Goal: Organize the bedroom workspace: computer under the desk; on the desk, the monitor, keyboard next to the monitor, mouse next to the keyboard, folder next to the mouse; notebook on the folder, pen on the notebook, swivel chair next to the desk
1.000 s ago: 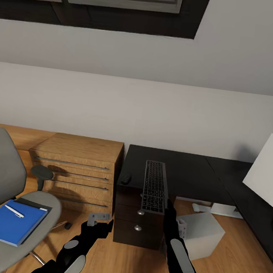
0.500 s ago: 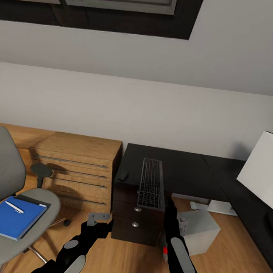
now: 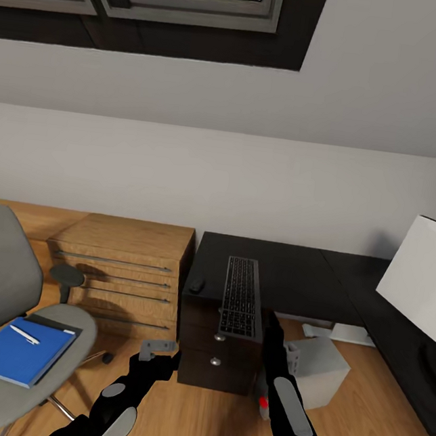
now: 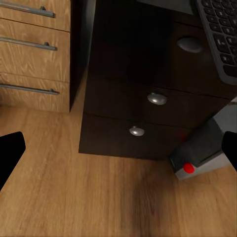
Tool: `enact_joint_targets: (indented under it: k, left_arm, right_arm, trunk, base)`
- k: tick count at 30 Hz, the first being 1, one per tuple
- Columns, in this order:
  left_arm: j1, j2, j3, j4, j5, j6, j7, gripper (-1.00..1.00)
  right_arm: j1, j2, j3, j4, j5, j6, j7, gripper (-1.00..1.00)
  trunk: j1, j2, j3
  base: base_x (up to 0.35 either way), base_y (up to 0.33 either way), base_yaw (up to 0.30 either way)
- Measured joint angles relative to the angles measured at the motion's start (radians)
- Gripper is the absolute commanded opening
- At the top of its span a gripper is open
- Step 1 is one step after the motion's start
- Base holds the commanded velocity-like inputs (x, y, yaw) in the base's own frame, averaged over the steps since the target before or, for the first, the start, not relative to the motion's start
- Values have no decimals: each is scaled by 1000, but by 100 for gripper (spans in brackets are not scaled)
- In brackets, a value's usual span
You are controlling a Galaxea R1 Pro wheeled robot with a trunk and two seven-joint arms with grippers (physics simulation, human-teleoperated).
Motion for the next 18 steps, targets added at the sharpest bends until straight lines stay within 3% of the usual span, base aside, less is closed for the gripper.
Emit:
enact_joint_targets:
  k: [12, 18]
  left_arm:
    - [0, -1, 0, 0, 0, 2, 0, 100]
    - [0, -2, 0, 1, 0, 4, 1, 100]
  right_arm:
    - [0, 0, -1, -10, 0, -2, 20, 100]
    - [0, 0, -3, -9, -5, 3, 24, 100]
  trunk:
    - [-46, 84, 38]
    - [-68, 126, 56]
  base:
    - [-10, -2, 0]
    - [-263, -187, 0]
